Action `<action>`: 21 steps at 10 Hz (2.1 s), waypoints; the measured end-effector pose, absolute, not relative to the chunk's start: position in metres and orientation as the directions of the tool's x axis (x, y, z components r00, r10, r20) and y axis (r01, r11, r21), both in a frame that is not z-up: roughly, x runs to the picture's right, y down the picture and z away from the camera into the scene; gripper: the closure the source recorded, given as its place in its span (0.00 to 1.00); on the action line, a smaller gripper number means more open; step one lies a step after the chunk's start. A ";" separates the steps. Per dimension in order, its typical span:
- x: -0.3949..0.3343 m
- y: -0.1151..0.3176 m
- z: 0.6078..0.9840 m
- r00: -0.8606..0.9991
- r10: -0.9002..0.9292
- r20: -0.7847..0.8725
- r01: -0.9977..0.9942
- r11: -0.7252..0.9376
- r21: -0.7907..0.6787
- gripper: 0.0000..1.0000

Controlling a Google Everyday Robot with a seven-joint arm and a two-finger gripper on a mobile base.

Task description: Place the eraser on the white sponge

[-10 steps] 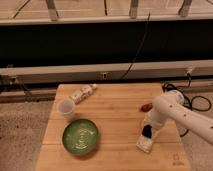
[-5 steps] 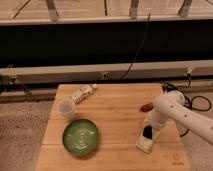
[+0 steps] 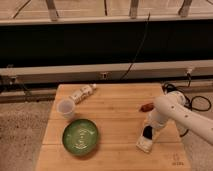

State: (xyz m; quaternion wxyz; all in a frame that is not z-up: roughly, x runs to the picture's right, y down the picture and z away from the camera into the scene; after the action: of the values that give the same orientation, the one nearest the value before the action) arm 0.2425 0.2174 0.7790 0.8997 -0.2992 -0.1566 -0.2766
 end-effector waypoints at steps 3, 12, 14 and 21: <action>0.242 0.219 0.779 0.800 -0.400 0.448 0.588 0.671 -0.452 0.84; 0.243 0.224 0.778 0.806 -0.387 0.448 0.578 0.680 -0.452 0.57; 0.242 0.225 0.778 0.806 -0.385 0.450 0.577 0.681 -0.451 0.49; 0.242 0.227 0.777 0.807 -0.380 0.452 0.574 0.684 -0.451 0.29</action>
State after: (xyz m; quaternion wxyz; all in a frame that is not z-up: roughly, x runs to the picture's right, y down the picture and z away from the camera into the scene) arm 0.2422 0.2274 0.7773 0.9028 -0.2974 -0.1635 -0.2642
